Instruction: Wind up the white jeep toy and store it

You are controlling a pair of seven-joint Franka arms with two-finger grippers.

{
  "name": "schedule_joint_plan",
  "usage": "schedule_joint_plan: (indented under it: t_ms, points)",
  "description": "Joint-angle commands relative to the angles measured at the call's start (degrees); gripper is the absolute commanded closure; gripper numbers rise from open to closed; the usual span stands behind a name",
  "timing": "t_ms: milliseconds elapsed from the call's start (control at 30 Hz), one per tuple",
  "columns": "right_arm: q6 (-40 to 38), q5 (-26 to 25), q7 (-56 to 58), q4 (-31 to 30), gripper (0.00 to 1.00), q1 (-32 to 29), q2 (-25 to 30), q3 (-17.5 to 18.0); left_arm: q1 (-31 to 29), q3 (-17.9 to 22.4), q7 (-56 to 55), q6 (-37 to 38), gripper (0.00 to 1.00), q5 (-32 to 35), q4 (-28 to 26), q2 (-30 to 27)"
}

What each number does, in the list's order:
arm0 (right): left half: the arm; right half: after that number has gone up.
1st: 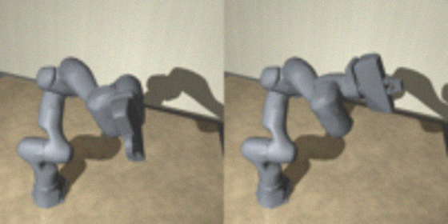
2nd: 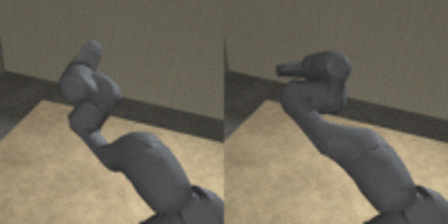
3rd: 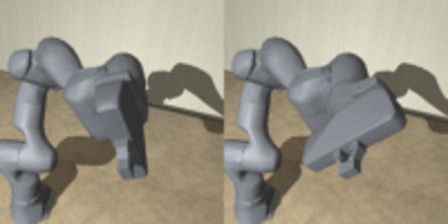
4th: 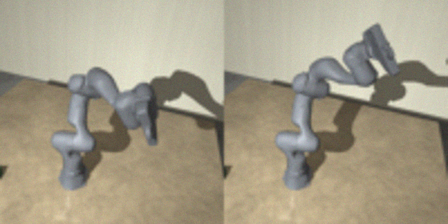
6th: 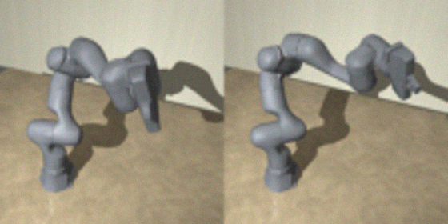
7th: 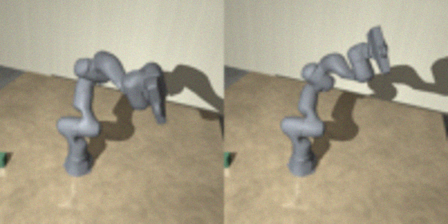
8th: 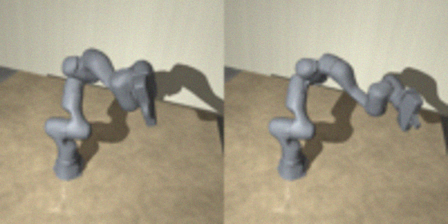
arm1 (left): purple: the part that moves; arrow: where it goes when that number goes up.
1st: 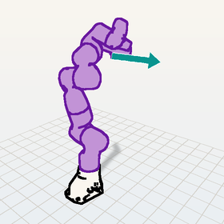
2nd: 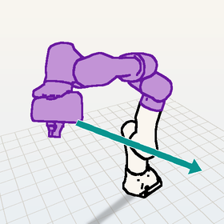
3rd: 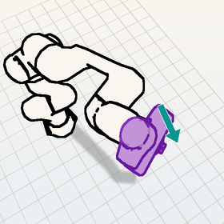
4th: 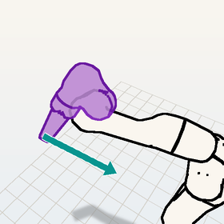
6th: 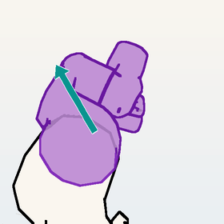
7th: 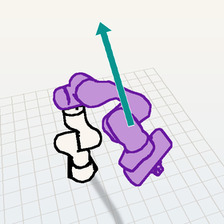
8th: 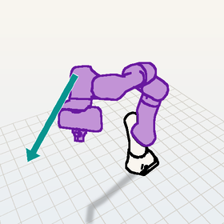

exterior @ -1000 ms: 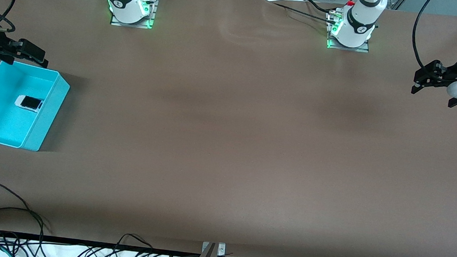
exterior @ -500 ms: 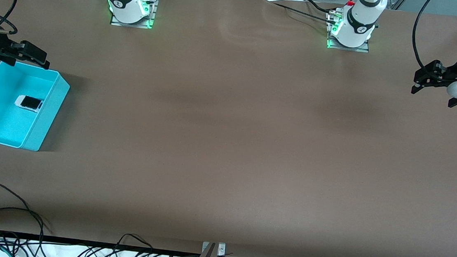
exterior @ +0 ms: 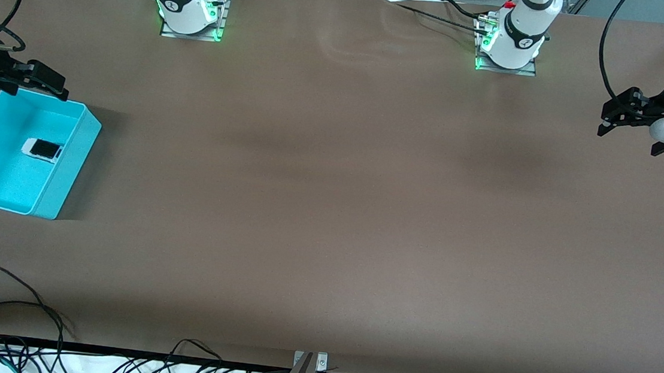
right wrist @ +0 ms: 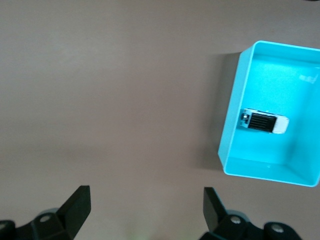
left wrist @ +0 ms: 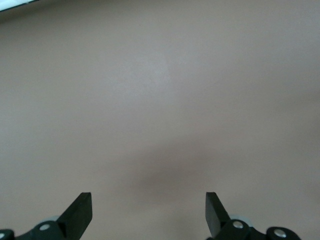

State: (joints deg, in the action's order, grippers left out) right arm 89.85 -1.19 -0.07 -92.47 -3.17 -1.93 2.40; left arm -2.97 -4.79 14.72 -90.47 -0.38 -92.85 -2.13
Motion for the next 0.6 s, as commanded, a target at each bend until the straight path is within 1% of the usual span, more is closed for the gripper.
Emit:
schedule_joint_plan:
  t_ms: [0, 567]
  points:
    - [0.4, -1.6, 0.3, -0.7, 0.00, -0.3, 0.3, 0.4, -0.5, -0.4, 0.8, 0.2, 0.00, 0.5, -1.1, -1.3]
    - [0.3, -1.5, 0.9, -0.7, 0.00, -0.3, 0.3, 0.4, -0.4, -0.4, 0.8, 0.3, 0.00, 0.5, -1.1, -1.3]
